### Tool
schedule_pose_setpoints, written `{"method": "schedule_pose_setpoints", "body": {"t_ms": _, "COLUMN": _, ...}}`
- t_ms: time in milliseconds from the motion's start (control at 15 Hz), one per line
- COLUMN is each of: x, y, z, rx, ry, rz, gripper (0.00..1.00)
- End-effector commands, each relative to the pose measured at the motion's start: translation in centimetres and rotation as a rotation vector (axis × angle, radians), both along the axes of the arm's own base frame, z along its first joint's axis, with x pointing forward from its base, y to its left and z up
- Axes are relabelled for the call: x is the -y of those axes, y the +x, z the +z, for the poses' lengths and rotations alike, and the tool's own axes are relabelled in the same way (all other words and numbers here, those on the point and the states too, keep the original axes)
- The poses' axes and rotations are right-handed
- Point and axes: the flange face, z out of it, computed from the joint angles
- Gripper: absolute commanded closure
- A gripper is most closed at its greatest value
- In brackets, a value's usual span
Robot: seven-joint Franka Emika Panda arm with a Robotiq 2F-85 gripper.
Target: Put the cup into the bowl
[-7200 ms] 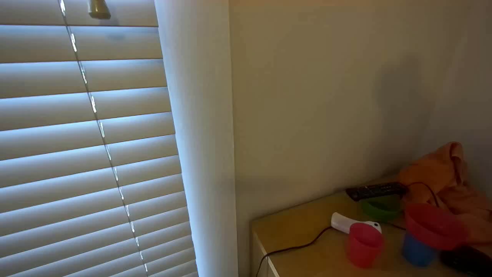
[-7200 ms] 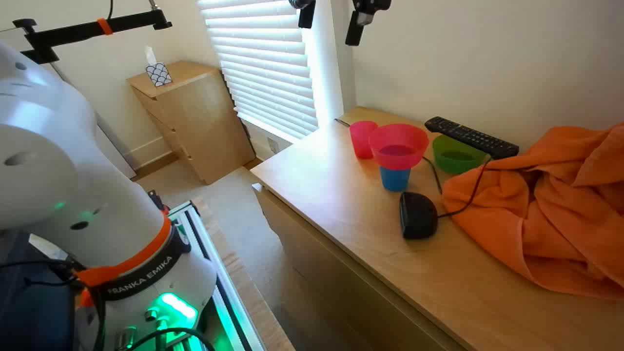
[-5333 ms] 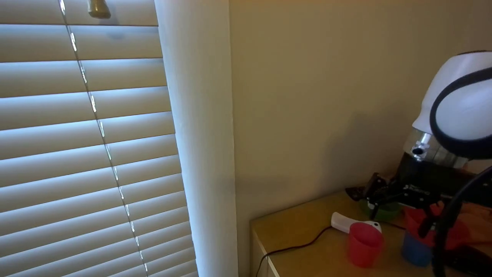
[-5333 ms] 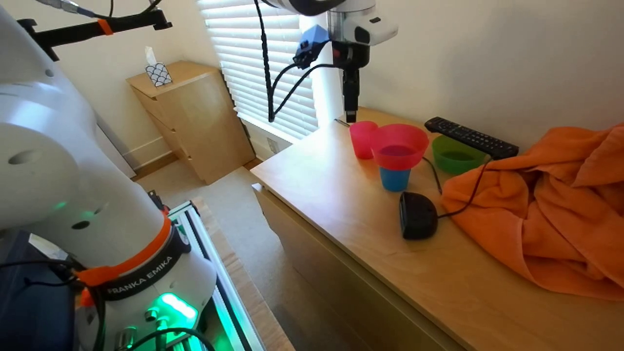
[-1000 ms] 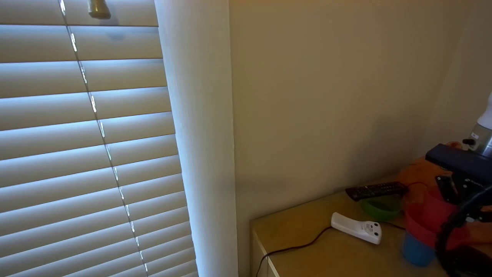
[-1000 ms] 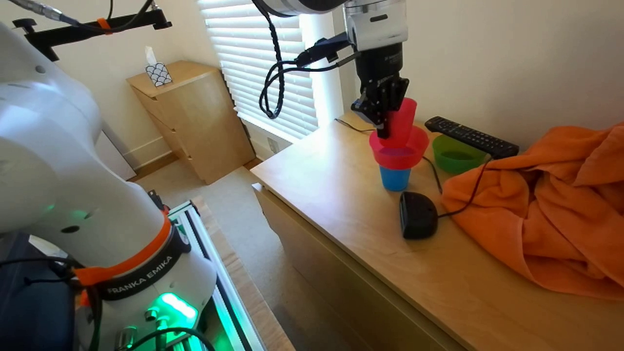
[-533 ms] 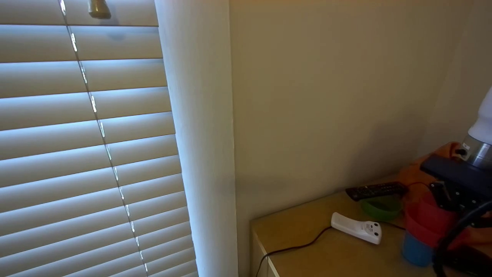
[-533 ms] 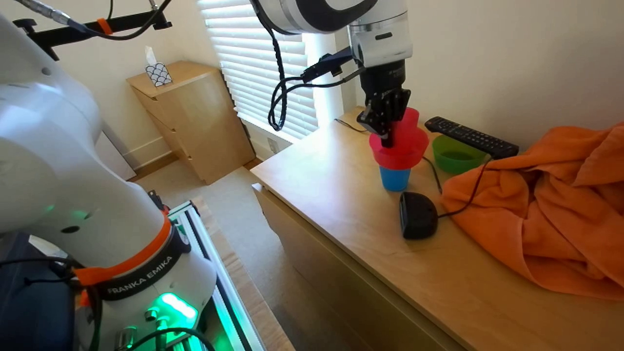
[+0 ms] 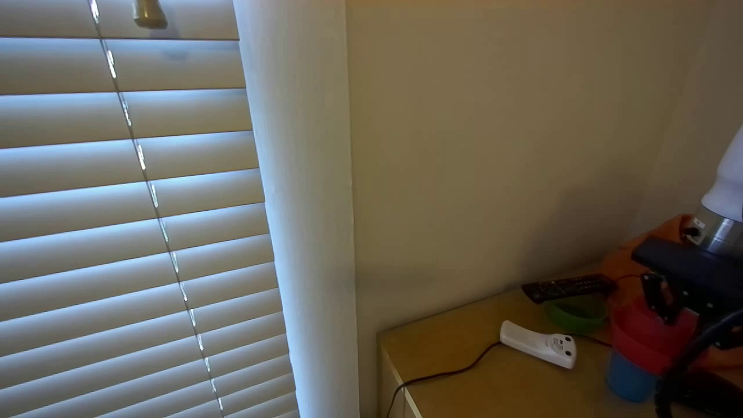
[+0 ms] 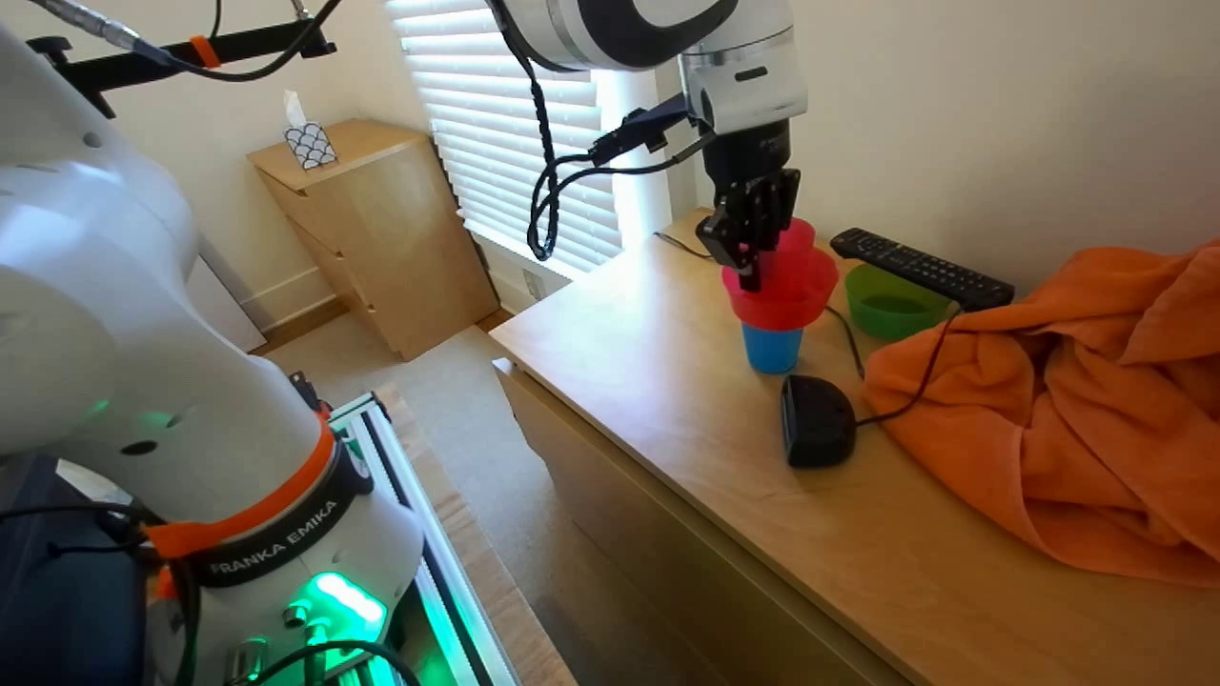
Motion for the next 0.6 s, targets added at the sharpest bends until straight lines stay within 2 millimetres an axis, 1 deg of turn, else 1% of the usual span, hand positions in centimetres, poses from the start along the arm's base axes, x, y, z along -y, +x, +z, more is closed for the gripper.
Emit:
{"method": "schedule_pose_setpoints", "body": {"t_ms": 0, "x": -0.5, "y": -1.3, "z": 2.5, "rx": 0.049, "ry": 0.019, "rz": 0.022, "gripper": 0.41}}
{"method": "schedule_pose_setpoints", "body": {"t_ms": 133, "x": -1.0, "y": -1.8, "z": 4.6, "rx": 0.093, "ry": 0.030, "rz": 0.051, "gripper": 0.25}}
{"method": "schedule_pose_setpoints", "body": {"t_ms": 333, "x": -2.1, "y": -3.2, "z": 8.9, "rx": 0.177, "ry": 0.038, "rz": 0.113, "gripper": 0.03}}
{"method": "schedule_pose_setpoints", "body": {"t_ms": 400, "x": -2.4, "y": -3.5, "z": 10.3, "rx": 0.221, "ry": 0.021, "rz": 0.131, "gripper": 0.00}}
{"method": "schedule_pose_setpoints", "body": {"t_ms": 467, "x": -2.6, "y": -3.7, "z": 12.0, "rx": 0.293, "ry": 0.006, "rz": 0.147, "gripper": 0.00}}
{"method": "schedule_pose_setpoints", "body": {"t_ms": 533, "x": -1.9, "y": -1.4, "z": 9.8, "rx": 0.213, "ry": 0.008, "rz": 0.119, "gripper": 0.06}}
